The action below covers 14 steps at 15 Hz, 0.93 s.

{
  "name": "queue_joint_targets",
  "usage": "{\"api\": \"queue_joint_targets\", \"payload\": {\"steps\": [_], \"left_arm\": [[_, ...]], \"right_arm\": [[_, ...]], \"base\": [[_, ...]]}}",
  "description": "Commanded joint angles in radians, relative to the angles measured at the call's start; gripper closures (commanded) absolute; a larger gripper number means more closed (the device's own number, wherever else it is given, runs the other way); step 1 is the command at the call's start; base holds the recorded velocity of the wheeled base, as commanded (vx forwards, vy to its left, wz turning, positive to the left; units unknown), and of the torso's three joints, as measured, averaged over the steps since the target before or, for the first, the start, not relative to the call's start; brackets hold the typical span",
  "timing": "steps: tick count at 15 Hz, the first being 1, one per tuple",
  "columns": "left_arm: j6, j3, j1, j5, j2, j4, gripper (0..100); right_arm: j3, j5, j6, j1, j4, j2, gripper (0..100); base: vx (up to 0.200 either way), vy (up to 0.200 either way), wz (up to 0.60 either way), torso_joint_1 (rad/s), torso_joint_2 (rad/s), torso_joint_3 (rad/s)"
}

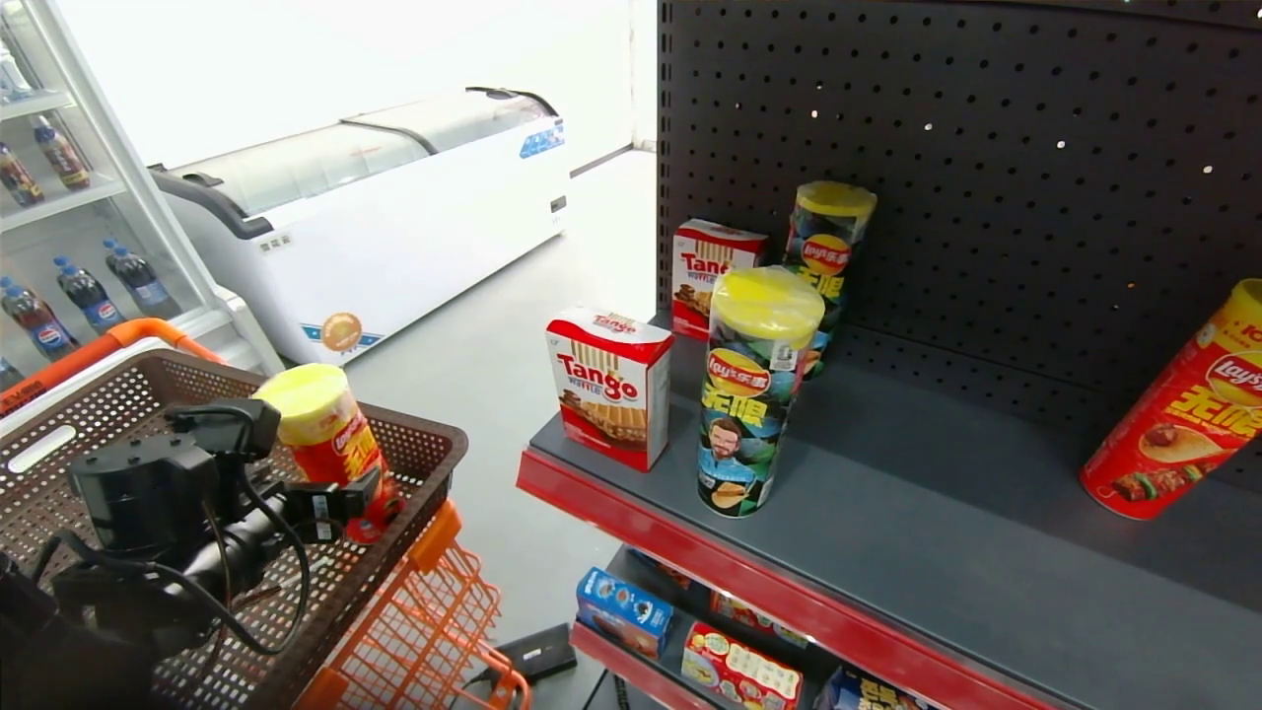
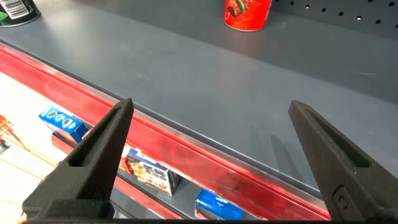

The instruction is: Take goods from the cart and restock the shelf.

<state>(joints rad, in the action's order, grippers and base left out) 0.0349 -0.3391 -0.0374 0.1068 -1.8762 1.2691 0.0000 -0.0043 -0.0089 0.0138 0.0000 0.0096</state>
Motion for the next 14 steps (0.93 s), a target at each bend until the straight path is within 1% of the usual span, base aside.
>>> {"api": "queue_joint_targets", "payload": {"steps": [1, 5, 7, 8, 10, 11, 14], "left_arm": [[0.003, -0.052, -0.007, 0.001, -0.080, 0.018, 0], [0.003, -0.087, -0.007, 0.001, -0.120, 0.033, 0], [0.008, -0.103, -0.006, -0.001, -0.124, 0.065, 0], [0.010, -0.139, -0.002, 0.007, -0.127, 0.064, 100], [0.014, -0.158, -0.002, 0.021, -0.135, 0.065, 100], [0.039, -0.156, -0.002, 0.022, -0.135, 0.065, 100], [0.060, -0.149, -0.001, 0.021, -0.116, 0.072, 100]], "right_arm": [[0.000, 0.000, 0.000, 0.000, 0.000, 0.001, 0], [0.000, 0.000, 0.000, 0.000, 0.000, 0.001, 0], [0.000, 0.000, 0.000, 0.000, 0.000, 0.001, 0], [0.000, 0.000, 0.000, 0.000, 0.000, 0.000, 0], [0.000, 0.000, 0.000, 0.000, 0.000, 0.001, 0], [0.000, 0.000, 0.000, 0.000, 0.000, 0.001, 0], [0.000, 0.000, 0.000, 0.000, 0.000, 0.001, 0]], "base": [[0.000, 0.000, 0.00, 0.000, 0.00, 0.000], [0.000, 0.000, 0.00, 0.000, 0.00, 0.000], [0.000, 0.000, 0.00, 0.000, 0.00, 0.000], [0.000, 0.000, 0.00, 0.000, 0.00, 0.000], [0.000, 0.000, 0.00, 0.000, 0.00, 0.000], [0.000, 0.000, 0.00, 0.000, 0.00, 0.000], [0.000, 0.000, 0.00, 0.000, 0.00, 0.000]]}}
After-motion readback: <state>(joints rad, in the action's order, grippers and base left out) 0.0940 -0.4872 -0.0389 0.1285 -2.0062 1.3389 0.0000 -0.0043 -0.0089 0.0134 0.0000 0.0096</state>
